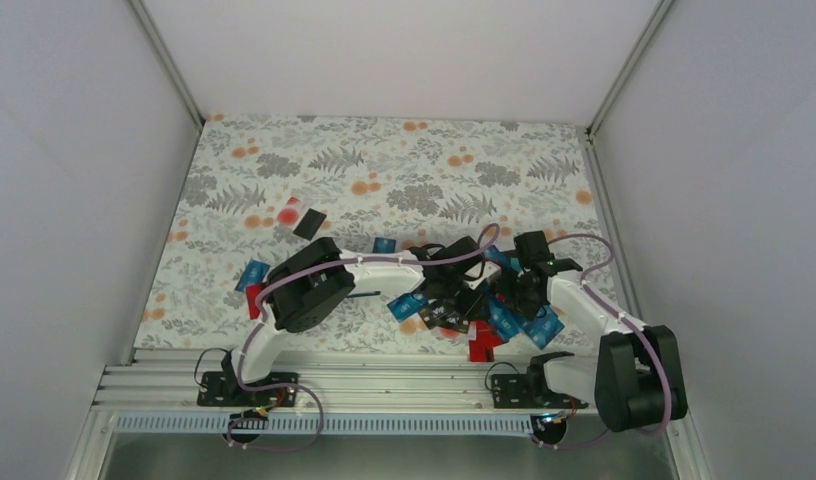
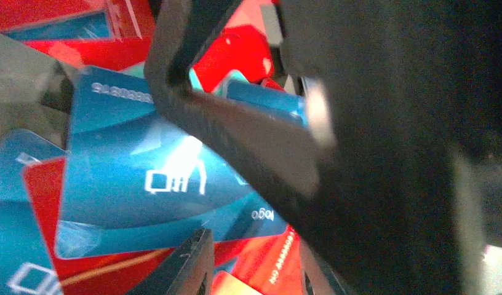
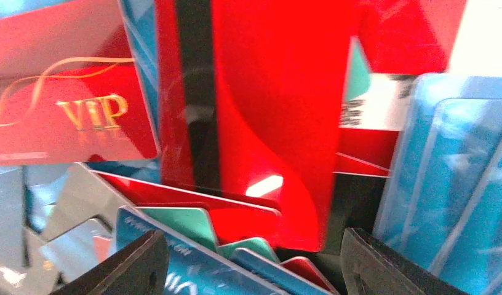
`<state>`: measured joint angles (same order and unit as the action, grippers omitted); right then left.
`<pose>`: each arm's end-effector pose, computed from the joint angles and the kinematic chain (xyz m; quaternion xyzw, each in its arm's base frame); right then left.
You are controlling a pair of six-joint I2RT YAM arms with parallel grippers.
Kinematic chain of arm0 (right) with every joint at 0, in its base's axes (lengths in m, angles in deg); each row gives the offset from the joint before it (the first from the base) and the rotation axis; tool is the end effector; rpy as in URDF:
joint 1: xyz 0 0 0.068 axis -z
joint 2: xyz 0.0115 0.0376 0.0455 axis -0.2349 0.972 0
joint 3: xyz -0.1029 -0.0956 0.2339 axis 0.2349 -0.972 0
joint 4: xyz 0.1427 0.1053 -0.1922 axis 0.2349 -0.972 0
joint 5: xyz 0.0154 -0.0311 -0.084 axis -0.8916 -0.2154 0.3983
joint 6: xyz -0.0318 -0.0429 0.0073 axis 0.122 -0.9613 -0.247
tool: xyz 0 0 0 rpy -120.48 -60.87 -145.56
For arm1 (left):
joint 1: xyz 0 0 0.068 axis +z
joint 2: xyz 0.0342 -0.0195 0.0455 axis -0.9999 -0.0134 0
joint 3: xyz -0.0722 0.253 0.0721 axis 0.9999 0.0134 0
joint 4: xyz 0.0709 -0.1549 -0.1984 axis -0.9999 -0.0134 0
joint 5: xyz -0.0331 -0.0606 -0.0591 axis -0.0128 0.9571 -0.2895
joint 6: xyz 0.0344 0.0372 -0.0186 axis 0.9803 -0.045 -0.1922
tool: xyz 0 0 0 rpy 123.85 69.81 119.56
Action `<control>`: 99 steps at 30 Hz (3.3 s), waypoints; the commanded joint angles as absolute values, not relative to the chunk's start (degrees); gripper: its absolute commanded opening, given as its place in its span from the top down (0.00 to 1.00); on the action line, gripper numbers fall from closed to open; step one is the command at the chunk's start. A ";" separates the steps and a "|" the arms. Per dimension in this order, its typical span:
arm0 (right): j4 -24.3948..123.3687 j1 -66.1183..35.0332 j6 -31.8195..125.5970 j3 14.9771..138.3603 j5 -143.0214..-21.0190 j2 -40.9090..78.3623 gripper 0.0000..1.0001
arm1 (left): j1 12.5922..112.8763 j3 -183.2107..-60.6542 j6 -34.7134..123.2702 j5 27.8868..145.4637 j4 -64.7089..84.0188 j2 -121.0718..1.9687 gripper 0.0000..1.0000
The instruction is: Put the credit cards into the card holder
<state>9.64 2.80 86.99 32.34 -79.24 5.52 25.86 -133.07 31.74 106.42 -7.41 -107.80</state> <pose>0.1740 0.0364 0.1537 0.3033 0.9452 0.0915 0.0786 0.1876 -0.4113 0.1336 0.3790 0.8481 -0.3668 0.0492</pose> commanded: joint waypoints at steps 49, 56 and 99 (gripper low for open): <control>11.59 2.29 71.31 35.67 -99.40 6.89 0.81 | 33.22 -133.68 34.38 108.50 -0.89 -114.43 0.69; 11.02 2.31 71.54 35.77 -97.33 7.03 0.96 | 33.65 -131.21 33.01 108.56 0.82 -111.18 0.69; 46.63 -7.10 72.50 51.66 -135.45 3.31 0.96 | 53.56 -97.37 25.74 120.15 11.15 -52.42 0.51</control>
<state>41.74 -5.92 73.22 50.88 -132.20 2.72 52.50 -99.48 29.73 113.24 1.79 -55.61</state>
